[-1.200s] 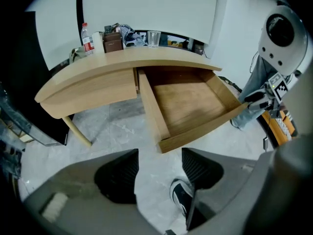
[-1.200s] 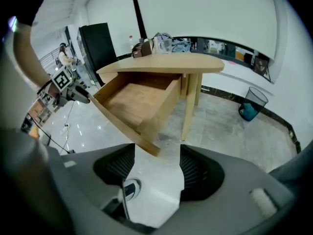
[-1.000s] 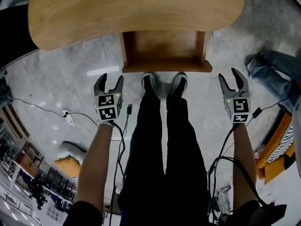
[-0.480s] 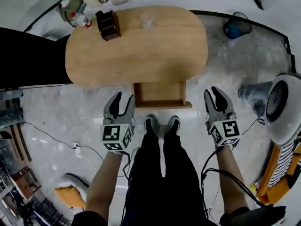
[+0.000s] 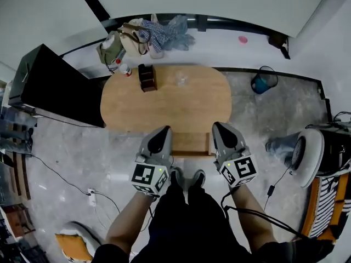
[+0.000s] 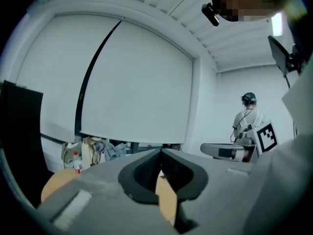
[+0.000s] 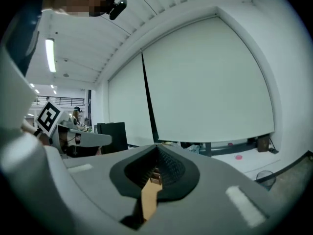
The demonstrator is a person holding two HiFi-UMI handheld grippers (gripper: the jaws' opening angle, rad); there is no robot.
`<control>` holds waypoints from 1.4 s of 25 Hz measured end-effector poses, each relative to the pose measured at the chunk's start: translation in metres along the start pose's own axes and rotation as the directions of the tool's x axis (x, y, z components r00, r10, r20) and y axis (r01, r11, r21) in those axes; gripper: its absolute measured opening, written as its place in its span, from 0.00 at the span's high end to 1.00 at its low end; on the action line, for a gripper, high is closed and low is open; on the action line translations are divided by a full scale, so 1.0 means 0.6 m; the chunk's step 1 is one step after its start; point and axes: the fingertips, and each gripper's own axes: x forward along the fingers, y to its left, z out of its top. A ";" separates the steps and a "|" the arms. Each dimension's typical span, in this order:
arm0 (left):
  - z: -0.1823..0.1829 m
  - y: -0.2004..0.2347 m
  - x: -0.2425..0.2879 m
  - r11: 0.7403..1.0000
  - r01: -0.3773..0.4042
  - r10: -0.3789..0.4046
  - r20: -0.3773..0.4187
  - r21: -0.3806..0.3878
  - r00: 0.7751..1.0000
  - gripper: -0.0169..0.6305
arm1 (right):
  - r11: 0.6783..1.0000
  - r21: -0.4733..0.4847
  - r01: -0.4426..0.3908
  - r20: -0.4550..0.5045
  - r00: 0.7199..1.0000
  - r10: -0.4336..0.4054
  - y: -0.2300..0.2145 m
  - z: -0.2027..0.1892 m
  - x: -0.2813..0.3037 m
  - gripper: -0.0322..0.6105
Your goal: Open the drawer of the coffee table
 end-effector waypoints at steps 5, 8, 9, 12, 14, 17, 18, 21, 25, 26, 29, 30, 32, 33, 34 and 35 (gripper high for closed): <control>0.155 -0.033 -0.013 0.980 0.012 -0.041 0.140 0.200 0.989 0.97 | 0.992 -0.129 -0.010 0.112 0.993 0.024 0.046 0.149 0.017 0.95; 0.223 -0.046 -0.024 0.958 -0.003 -0.057 0.202 0.285 0.978 0.97 | 0.980 -0.197 0.001 0.183 0.982 0.036 0.073 0.218 0.012 0.95; 0.243 -0.049 -0.028 0.955 -0.004 -0.064 0.221 0.296 0.973 0.97 | 0.977 -0.214 0.007 0.205 0.978 0.038 0.081 0.237 0.008 0.95; 0.296 -0.054 -0.037 0.955 0.003 -0.092 0.286 0.298 0.954 0.97 | 0.969 -0.245 0.032 0.254 0.967 0.032 0.093 0.287 0.001 0.95; 0.327 -0.060 -0.042 0.958 0.008 -0.101 0.311 0.285 0.945 0.97 | 0.965 -0.259 0.048 0.274 0.961 0.026 0.095 0.312 -0.004 0.95; 0.357 -0.073 -0.053 0.950 0.020 -0.132 0.343 0.312 0.930 0.97 | 0.954 -0.290 0.076 0.298 0.955 0.015 0.102 0.344 -0.016 0.95; 0.365 -0.077 -0.057 0.946 0.025 -0.144 0.352 0.322 0.925 0.97 | 0.949 -0.302 0.086 0.307 0.952 0.011 0.106 0.355 -0.021 0.95; 0.383 -0.089 -0.067 0.940 0.037 -0.170 0.375 0.338 0.911 0.97 | 0.937 -0.330 0.114 0.333 0.943 0.002 0.115 0.381 -0.039 0.95; 0.400 -0.103 -0.075 0.930 0.046 -0.202 0.401 0.366 0.894 0.97 | 0.923 -0.358 0.143 0.343 0.939 -0.012 0.123 0.398 -0.050 0.95; 0.403 -0.105 -0.078 0.926 0.047 -0.209 0.405 0.376 0.890 0.97 | 0.920 -0.362 0.148 0.340 0.940 -0.018 0.125 0.398 -0.051 0.95; 0.399 -0.105 -0.089 0.921 0.058 -0.225 0.404 0.386 0.887 0.97 | 0.921 -0.357 0.158 0.335 0.942 -0.032 0.135 0.394 -0.053 0.95; 0.395 -0.103 -0.093 0.922 0.063 -0.226 0.401 0.381 0.888 0.97 | 0.922 -0.353 0.160 0.333 0.942 -0.036 0.138 0.391 -0.055 0.95; 0.385 -0.098 -0.100 0.926 0.072 -0.227 0.393 0.371 0.891 0.97 | 0.923 -0.347 0.165 0.330 0.943 -0.044 0.146 0.383 -0.057 0.95; 0.381 -0.094 -0.103 0.928 0.074 -0.225 0.389 0.366 0.893 0.97 | 0.924 -0.346 0.166 0.328 0.943 -0.047 0.149 0.379 -0.057 0.95; 0.377 -0.089 -0.105 0.930 0.076 -0.223 0.386 0.361 0.895 0.97 | 0.924 -0.345 0.168 0.327 0.944 -0.049 0.153 0.376 -0.057 0.95; 0.375 -0.085 -0.108 0.931 0.077 -0.221 0.384 0.357 0.897 0.97 | 0.924 -0.344 0.169 0.326 0.944 -0.051 0.156 0.374 -0.056 0.95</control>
